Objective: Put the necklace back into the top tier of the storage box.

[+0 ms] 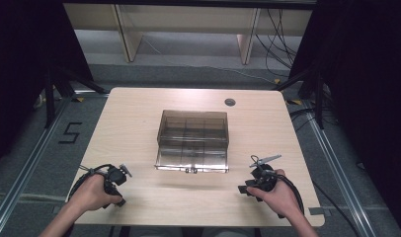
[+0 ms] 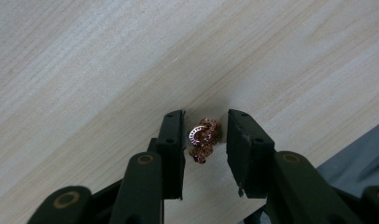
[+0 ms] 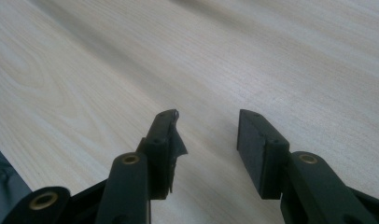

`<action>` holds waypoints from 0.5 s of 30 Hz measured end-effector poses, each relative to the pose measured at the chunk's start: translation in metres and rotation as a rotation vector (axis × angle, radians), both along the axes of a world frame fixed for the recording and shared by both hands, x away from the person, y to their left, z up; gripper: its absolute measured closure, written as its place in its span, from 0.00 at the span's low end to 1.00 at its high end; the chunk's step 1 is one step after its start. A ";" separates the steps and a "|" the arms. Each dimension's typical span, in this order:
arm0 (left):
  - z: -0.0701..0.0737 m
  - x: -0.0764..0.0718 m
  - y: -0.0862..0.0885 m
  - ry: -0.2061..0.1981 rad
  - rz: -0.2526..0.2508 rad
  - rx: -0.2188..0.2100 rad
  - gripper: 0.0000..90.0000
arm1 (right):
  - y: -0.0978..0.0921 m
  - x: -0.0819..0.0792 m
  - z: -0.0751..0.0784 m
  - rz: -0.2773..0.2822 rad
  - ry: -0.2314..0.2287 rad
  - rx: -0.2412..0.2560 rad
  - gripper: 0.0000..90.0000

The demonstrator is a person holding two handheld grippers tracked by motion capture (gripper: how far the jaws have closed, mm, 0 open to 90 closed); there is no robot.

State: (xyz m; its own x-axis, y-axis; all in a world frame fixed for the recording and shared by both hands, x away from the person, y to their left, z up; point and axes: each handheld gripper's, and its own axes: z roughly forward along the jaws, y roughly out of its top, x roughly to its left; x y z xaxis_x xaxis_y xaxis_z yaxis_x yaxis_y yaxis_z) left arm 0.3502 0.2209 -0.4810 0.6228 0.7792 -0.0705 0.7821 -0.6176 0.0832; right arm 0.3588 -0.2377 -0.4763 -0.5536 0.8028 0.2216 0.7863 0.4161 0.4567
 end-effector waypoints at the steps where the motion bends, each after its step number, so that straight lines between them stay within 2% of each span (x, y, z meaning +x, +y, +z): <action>1: 0.000 0.000 0.000 0.001 -0.003 0.003 0.74 | 0.000 0.000 0.000 0.000 0.001 0.000 0.64; 8: -0.001 0.000 -0.001 0.009 -0.004 0.010 0.77 | 0.002 -0.001 0.002 -0.004 0.019 0.007 0.64; 10: -0.001 0.000 -0.001 0.004 -0.007 0.021 0.79 | 0.000 0.000 0.000 0.021 -0.008 -0.001 0.64; 15: -0.001 -0.002 -0.005 -0.009 -0.016 0.043 0.86 | 0.000 0.000 0.000 0.011 -0.010 -0.003 0.64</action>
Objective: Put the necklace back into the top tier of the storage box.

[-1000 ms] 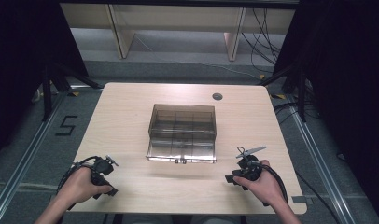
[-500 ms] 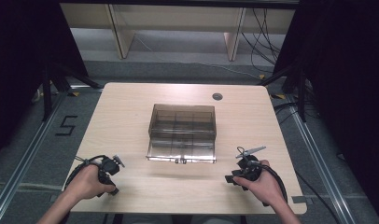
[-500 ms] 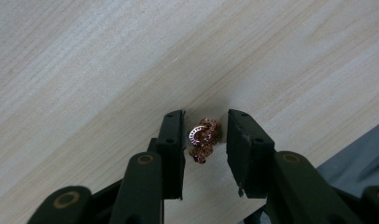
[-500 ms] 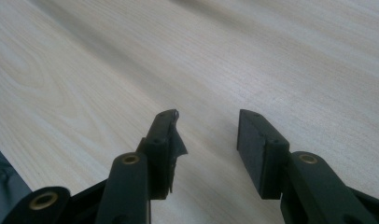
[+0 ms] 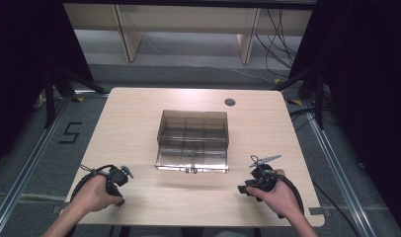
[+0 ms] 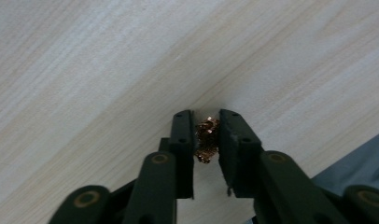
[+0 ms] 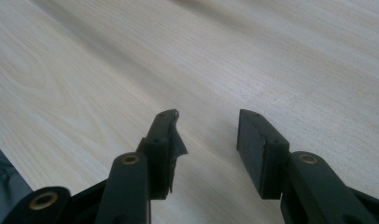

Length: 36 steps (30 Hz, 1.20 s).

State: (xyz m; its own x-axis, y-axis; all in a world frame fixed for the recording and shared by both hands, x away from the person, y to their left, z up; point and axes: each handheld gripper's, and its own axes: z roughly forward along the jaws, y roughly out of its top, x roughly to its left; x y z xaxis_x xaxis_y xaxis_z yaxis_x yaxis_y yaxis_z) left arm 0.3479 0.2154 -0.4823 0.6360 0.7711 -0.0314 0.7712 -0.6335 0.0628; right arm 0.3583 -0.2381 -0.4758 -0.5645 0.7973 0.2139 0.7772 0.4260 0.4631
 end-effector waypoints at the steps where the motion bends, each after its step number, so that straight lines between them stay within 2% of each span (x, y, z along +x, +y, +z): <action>1: -0.002 -0.003 -0.002 -0.019 0.030 -0.010 0.87 | 0.000 0.000 0.000 0.000 0.000 0.000 0.64; 2: -0.001 -0.001 -0.002 -0.013 0.001 0.007 0.87 | 0.000 0.000 0.000 0.000 0.000 0.000 0.64; 3: -0.002 -0.002 -0.003 -0.010 0.022 0.002 0.87 | 0.000 0.000 0.000 0.003 0.001 0.002 0.64; 4: -0.002 -0.002 -0.003 0.000 0.021 0.004 0.88 | 0.000 0.001 -0.001 0.025 -0.012 0.009 0.64; 7: 0.000 0.001 -0.002 0.025 0.012 0.010 0.88 | 0.001 0.000 0.000 -0.011 0.009 0.001 0.64; 8: -0.001 0.002 -0.001 0.017 0.015 0.002 0.88 | 0.002 0.000 0.001 -0.021 0.014 -0.001 0.64; 9: -0.001 0.002 0.000 0.018 0.019 -0.001 0.88 | 0.001 0.000 0.000 -0.018 0.007 -0.010 0.64; 10: -0.001 0.003 0.001 0.022 0.020 -0.007 0.88 | 0.000 0.000 0.001 -0.007 0.008 0.002 0.64; 11: 0.001 0.003 0.001 0.052 0.035 -0.002 0.88 | 0.001 0.000 0.001 -0.029 0.017 -0.008 0.64; 15: 0.002 0.004 0.003 0.047 0.052 -0.018 0.89 | 0.001 0.001 -0.001 -0.020 0.015 -0.017 0.64; 16: 0.004 0.005 0.004 0.042 0.038 -0.016 0.89 | 0.001 0.001 -0.001 -0.020 0.014 -0.018 0.64; 18: 0.007 0.005 0.004 0.035 0.057 -0.025 0.89 | 0.001 0.001 -0.001 -0.025 0.014 -0.021 0.64; 19: 0.009 0.005 0.004 0.035 0.059 -0.025 0.89 | 0.001 0.001 0.000 -0.010 0.018 -0.006 0.64; 20: 0.012 0.006 0.005 0.037 0.054 -0.021 0.89 | -0.001 0.001 -0.001 0.007 0.005 -0.013 0.64; 24: 0.018 0.008 0.005 0.038 0.036 -0.025 0.89 | 0.000 0.001 -0.001 0.009 0.007 -0.010 0.64; 28: 0.024 0.008 0.004 0.033 0.043 -0.031 0.89 | -0.001 0.001 -0.001 0.009 0.007 -0.010 0.65; 30: 0.027 0.009 0.003 0.029 0.043 -0.034 0.89 | 0.002 0.001 0.000 -0.013 0.025 -0.002 0.64; 31: 0.027 0.009 0.003 0.029 0.043 -0.034 0.89 | 0.001 0.000 0.000 0.000 0.007 0.011 0.65; 32: 0.030 0.010 0.003 0.031 0.035 -0.030 0.89 | 0.001 0.000 0.001 -0.004 0.020 0.012 0.65; 33: 0.032 0.011 0.003 0.034 0.030 -0.027 0.89 | 0.000 0.001 0.000 0.011 0.002 0.011 0.64; 36: 0.036 0.012 0.001 0.032 0.032 -0.028 0.89 | 0.001 0.001 0.000 0.001 0.005 0.009 0.64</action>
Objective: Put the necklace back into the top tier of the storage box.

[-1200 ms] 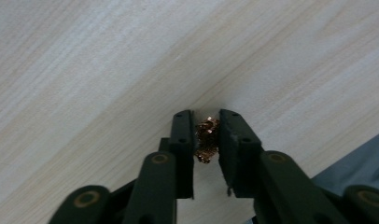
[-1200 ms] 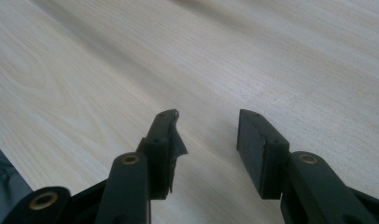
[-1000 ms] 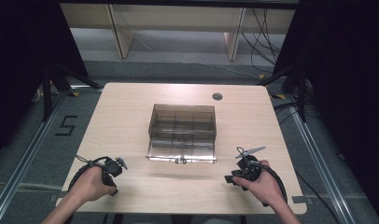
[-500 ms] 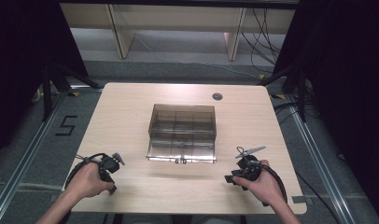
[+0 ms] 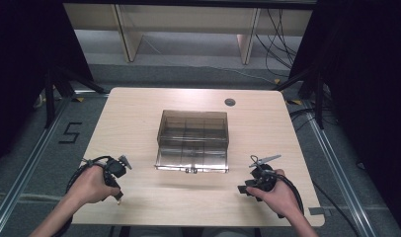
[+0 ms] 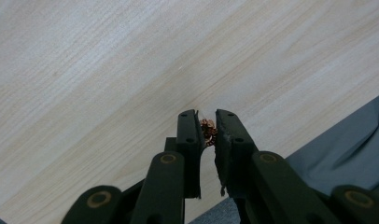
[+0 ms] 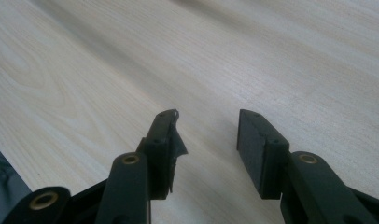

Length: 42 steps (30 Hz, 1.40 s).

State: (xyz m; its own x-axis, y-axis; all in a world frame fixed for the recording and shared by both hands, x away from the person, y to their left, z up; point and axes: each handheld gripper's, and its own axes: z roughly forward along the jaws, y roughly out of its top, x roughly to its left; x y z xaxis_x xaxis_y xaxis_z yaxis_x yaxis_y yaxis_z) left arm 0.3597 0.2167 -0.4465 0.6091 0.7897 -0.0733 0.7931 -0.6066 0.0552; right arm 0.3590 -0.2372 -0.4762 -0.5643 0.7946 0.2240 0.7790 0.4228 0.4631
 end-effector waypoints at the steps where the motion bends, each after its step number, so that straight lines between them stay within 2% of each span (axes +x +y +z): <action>1: 0.002 0.001 0.000 0.004 -0.006 0.005 0.89 | 0.001 -0.001 0.001 -0.015 0.023 0.000 0.64; 5: 0.007 0.002 -0.003 0.002 -0.001 -0.003 0.89 | 0.000 0.000 0.000 -0.003 0.004 -0.007 0.64; 6: 0.009 0.003 -0.003 0.007 -0.013 0.009 0.89 | 0.000 0.000 0.000 0.007 -0.004 0.001 0.65; 11: 0.015 0.004 -0.005 -0.001 -0.016 0.010 0.89 | 0.001 0.000 0.000 -0.015 0.009 0.000 0.65; 12: 0.016 0.005 -0.006 0.002 -0.013 0.003 0.89 | -0.001 0.000 0.000 0.004 -0.002 0.001 0.65; 20: 0.025 0.009 -0.008 0.011 -0.031 0.009 0.89 | -0.001 0.000 0.000 0.001 -0.003 0.002 0.65; 23: 0.028 0.010 -0.009 0.005 -0.020 0.000 0.89 | -0.001 0.000 0.000 0.004 -0.003 0.002 0.65; 24: 0.029 0.012 -0.009 0.006 -0.033 0.003 0.89 | -0.001 0.000 0.001 0.001 -0.002 0.001 0.65; 26: 0.031 0.012 -0.009 -0.002 -0.019 -0.007 0.89 | -0.001 0.000 0.001 0.000 -0.003 0.002 0.65; 27: 0.033 0.013 -0.009 -0.007 -0.030 -0.003 0.89 | -0.001 0.000 0.001 0.001 -0.003 0.001 0.65; 42: 0.046 0.023 -0.012 -0.018 -0.018 -0.014 0.89 | -0.001 0.000 0.000 0.002 -0.002 0.001 0.65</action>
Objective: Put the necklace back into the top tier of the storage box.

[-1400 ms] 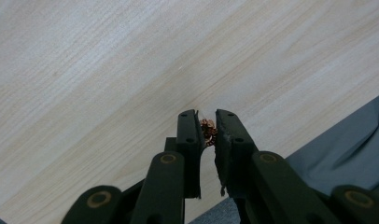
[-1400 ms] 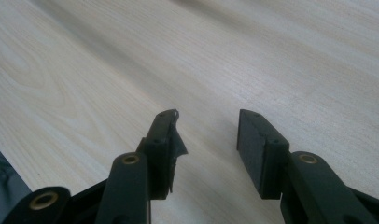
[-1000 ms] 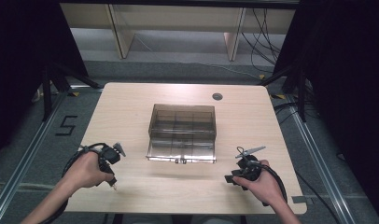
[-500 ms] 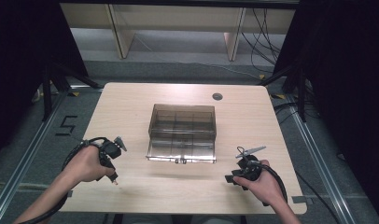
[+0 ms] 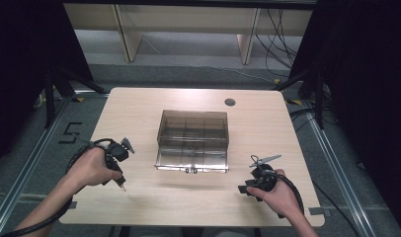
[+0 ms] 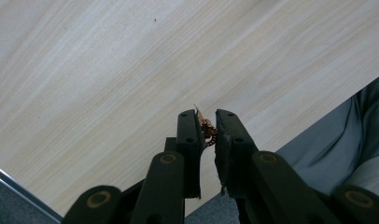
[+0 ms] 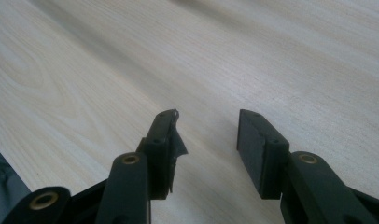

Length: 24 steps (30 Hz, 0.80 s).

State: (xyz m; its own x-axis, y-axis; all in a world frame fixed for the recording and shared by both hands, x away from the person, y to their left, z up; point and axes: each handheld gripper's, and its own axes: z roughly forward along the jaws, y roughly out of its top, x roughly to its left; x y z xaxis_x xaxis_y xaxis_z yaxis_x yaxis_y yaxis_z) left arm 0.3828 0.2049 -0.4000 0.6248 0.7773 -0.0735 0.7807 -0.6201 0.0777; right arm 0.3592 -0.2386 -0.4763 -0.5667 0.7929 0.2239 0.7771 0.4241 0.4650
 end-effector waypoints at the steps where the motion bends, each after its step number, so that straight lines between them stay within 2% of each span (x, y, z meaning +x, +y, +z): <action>1: 0.002 0.001 0.000 -0.002 0.002 0.000 0.89 | 0.000 0.000 0.000 0.000 0.000 0.000 0.64; 9: 0.010 0.007 -0.001 -0.008 -0.007 -0.001 0.89 | 0.000 -0.001 0.000 -0.007 0.006 -0.002 0.65; 13: 0.013 0.009 -0.002 -0.016 0.009 -0.009 0.89 | 0.000 -0.001 0.000 -0.007 0.005 -0.001 0.64; 14: 0.014 0.011 -0.002 -0.012 -0.008 -0.003 0.89 | 0.000 0.000 0.000 -0.008 0.005 -0.001 0.64; 16: 0.015 0.012 -0.004 -0.013 0.003 -0.007 0.89 | 0.000 -0.001 0.000 -0.008 0.006 -0.001 0.65; 24: 0.021 0.016 -0.009 -0.015 -0.014 -0.001 0.89 | -0.001 -0.001 0.000 0.000 0.003 -0.001 0.64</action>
